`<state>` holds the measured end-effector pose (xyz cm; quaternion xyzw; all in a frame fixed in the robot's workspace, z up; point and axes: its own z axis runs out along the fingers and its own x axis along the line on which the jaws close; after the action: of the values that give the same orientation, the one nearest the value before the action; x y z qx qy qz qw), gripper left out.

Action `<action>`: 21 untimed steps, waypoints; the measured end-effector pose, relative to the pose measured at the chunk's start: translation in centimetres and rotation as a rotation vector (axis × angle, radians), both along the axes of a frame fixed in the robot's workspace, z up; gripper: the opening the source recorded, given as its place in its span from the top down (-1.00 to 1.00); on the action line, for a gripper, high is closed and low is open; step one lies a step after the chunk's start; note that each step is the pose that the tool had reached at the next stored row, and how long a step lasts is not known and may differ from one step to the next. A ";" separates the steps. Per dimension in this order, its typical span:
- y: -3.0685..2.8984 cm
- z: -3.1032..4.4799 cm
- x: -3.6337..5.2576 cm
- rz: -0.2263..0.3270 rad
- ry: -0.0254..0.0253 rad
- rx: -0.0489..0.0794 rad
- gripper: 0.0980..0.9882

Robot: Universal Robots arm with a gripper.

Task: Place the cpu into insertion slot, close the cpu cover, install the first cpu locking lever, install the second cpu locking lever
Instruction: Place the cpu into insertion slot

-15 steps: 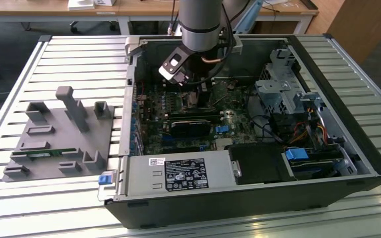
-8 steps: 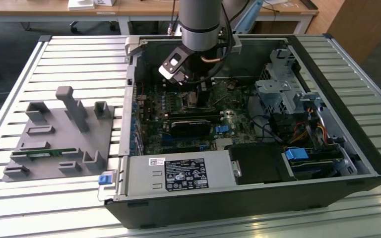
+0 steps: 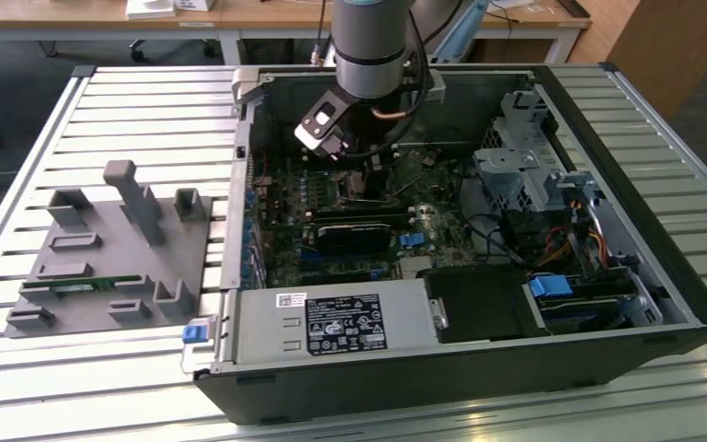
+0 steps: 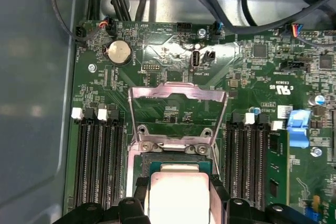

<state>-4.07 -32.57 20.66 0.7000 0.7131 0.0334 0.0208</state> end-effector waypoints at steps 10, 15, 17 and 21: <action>0.02 -0.71 -0.01 -0.017 0.0000 0.000 0.00; 0.13 -0.92 -0.01 -0.019 0.0004 0.000 0.00; 0.27 -1.02 -0.01 -0.019 0.0008 0.000 0.00; 0.39 -1.23 0.00 -0.020 0.0015 0.000 0.00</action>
<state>-4.08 -32.18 19.44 0.7070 0.7062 0.0326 0.0207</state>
